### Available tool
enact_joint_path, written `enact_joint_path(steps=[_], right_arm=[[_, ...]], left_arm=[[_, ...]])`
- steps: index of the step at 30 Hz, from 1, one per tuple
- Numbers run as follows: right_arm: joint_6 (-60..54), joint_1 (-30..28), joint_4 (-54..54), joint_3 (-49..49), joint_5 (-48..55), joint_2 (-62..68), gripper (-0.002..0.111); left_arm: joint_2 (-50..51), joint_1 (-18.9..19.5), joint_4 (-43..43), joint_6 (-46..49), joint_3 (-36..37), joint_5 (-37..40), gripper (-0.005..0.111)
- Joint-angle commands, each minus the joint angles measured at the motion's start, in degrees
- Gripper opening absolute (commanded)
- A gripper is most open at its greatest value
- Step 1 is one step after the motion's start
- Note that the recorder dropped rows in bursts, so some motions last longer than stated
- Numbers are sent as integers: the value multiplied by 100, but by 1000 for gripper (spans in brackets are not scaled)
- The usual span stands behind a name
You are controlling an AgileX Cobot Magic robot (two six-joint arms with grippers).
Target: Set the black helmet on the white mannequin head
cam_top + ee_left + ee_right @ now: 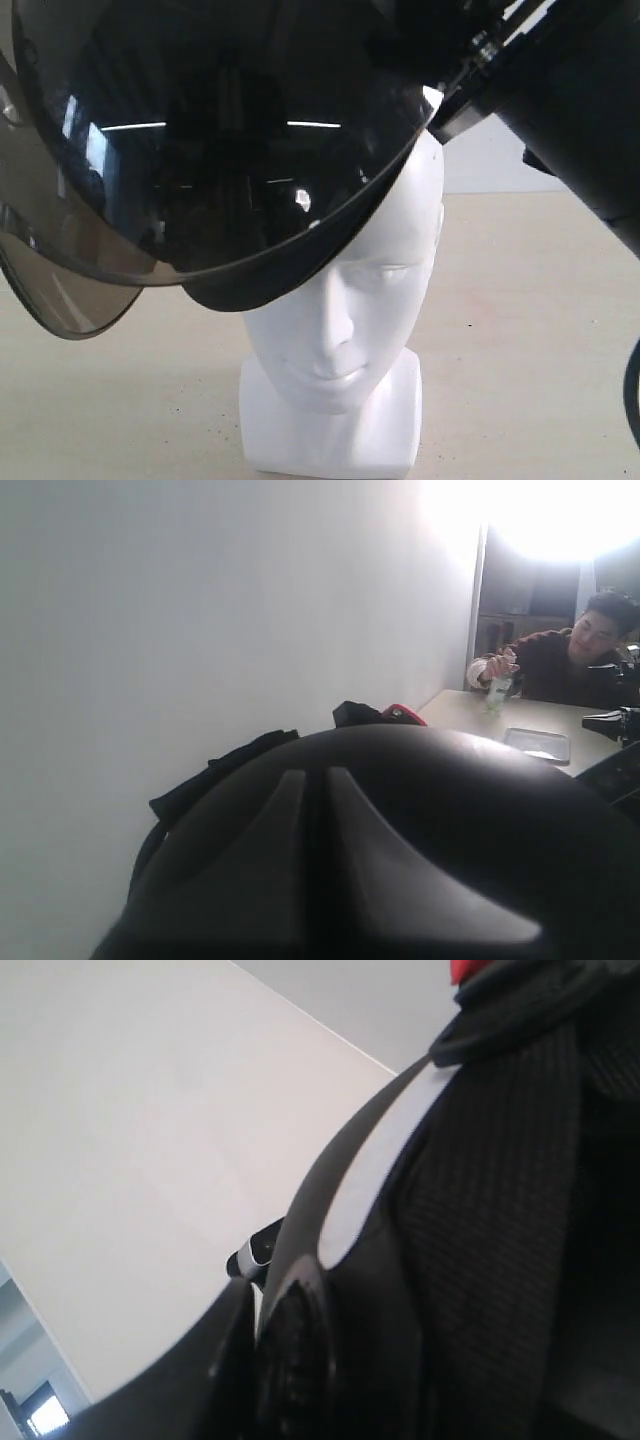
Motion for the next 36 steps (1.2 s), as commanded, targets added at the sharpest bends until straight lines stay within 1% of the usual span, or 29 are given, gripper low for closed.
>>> enact_joint_path(steps=[1,10,18,25,28,36], right_arm=[[-583,-48,538,138,-36,-116,0],[-1039,-48,989,232,-36,-116,0],[-1381,-48,1121,232,-36,-116,0],[-1588,-48,1183,232,-36,-116,0],[-1698,-48,1183,232,74,-116,0],[-1872,-48,1183,232,244,-116,0]], left_arm=[[186,-3,301,21,7,-170,4],[387,-3,314,125,7,-530,4],[473,-3,375,217,7,-837,4],[536,-3,590,324,7,-944,4],[633,-67,590,324,7,-1095,4],[858,-415,609,579,19,-954,4]])
